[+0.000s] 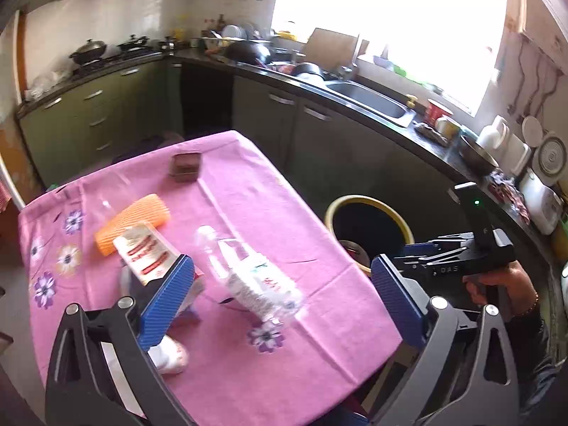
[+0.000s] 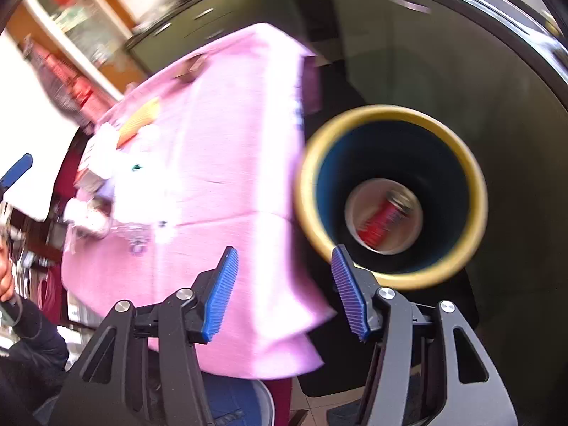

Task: Collect trash
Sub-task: 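Grasp the clear water bottle with the right gripper, then carry the water bottle over the bin and open the right gripper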

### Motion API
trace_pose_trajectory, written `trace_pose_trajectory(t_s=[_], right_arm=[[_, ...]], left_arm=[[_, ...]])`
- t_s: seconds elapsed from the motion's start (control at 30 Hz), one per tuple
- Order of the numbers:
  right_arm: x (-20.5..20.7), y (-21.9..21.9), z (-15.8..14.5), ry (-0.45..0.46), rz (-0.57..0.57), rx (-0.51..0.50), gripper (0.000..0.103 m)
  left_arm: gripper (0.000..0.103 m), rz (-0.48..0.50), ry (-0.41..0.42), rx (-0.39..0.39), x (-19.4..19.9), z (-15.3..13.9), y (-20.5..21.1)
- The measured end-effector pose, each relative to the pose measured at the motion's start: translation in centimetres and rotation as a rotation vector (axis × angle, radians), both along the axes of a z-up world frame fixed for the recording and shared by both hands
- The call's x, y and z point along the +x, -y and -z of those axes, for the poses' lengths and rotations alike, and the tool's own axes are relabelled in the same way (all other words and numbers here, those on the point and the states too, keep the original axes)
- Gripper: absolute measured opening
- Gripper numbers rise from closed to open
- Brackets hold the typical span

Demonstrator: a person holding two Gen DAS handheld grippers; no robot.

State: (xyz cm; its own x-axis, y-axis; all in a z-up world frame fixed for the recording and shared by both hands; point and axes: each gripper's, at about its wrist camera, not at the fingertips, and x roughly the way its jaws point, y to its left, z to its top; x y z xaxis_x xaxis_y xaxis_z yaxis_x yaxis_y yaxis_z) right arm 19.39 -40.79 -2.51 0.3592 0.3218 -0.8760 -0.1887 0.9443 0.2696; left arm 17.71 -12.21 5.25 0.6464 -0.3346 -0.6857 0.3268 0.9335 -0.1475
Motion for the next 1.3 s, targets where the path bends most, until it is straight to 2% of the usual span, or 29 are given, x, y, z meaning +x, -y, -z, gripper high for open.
trace_pose_trajectory(t_s=[0.1,0.27,0.37,0.47,0.67,0.93,1.13,1.2,1.3], right_arm=[[1.5,-5.2,-0.8,-0.015,-0.113,0.006,0.066],[3.7,-14.1,-0.8,-0.09,-0.248,-0.019,0.082],[4.6,-17.7,-0.6,-0.136,-0.285,-0.057,0.089],[6.8,-20.0,0.5,-0.181,-0.301,-0.111,0.09],[8.8,-23.0,3.1,-0.264,-0.32,-0.211,0.09],[10.2,-25.1,6.0,-0.297,-0.32,-0.282,0.085],[10.8,-26.6,7.5,-0.303,-0.329,-0.326,0.073],[10.8,-26.9,7.4,-0.292,-0.332,-0.341,0.065],[10.9,-27.3,7.2,-0.278,-0.333,-0.344,0.064]], left_arm=[[0.096,-0.09,0.003,-0.025,-1.7,0.2,-4.3],[0.096,-0.167,0.0,-0.063,-3.4,0.7,-9.2],[0.096,-0.202,0.0,-0.079,-4.3,1.0,-11.3],[0.096,-0.214,-0.005,-0.091,-4.8,1.4,-12.1],[0.096,-0.234,-0.022,-0.114,-5.0,2.3,-13.6],[0.096,-0.24,-0.032,-0.124,-4.8,3.1,-14.2],[0.096,-0.238,-0.041,-0.119,-4.7,3.4,-14.1],[0.096,-0.24,-0.043,-0.117,-4.6,3.5,-14.2],[0.096,-0.24,-0.046,-0.117,-4.5,3.6,-14.2]])
